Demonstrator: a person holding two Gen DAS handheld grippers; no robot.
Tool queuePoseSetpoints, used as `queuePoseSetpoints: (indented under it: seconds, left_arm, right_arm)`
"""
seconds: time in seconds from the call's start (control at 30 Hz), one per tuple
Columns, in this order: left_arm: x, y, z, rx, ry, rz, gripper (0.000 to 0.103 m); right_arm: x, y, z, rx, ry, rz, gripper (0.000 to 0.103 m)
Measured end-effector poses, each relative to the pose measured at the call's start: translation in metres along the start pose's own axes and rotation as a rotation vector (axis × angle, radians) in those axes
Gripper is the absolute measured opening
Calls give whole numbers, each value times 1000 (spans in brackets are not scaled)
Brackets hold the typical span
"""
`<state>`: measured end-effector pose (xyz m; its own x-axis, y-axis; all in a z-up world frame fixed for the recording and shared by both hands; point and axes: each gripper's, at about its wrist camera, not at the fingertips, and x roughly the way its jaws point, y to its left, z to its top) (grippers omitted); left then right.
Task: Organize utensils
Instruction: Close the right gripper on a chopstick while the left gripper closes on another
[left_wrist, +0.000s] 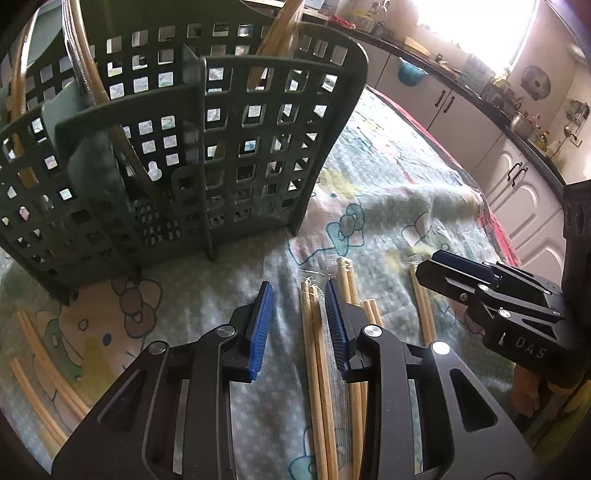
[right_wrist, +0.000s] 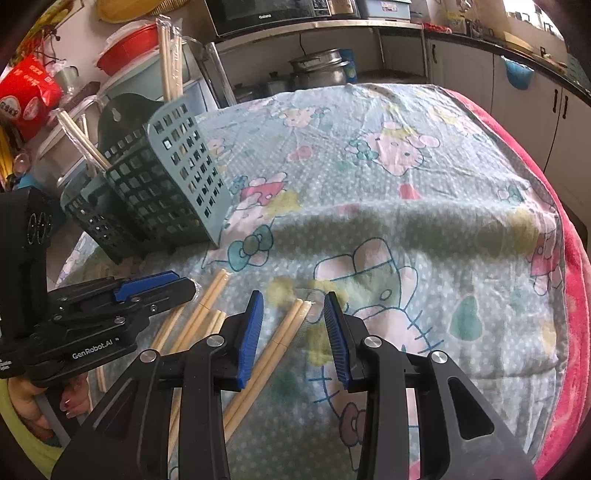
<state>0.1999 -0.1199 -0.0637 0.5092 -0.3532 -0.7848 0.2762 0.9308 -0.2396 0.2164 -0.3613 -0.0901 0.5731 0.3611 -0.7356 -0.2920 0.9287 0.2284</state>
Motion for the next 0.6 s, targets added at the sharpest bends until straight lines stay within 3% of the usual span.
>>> queuePoseSetpoints:
  seconds: [0.43,0.6]
  left_arm:
    - [9,-2,1,-15,13,-8,24]
    - [9,-4,1,0,13,4,24]
  right_arm:
    - [19,5,-3,-14,40,-54,31]
    - [20,6,-4,-21,33,-84,23]
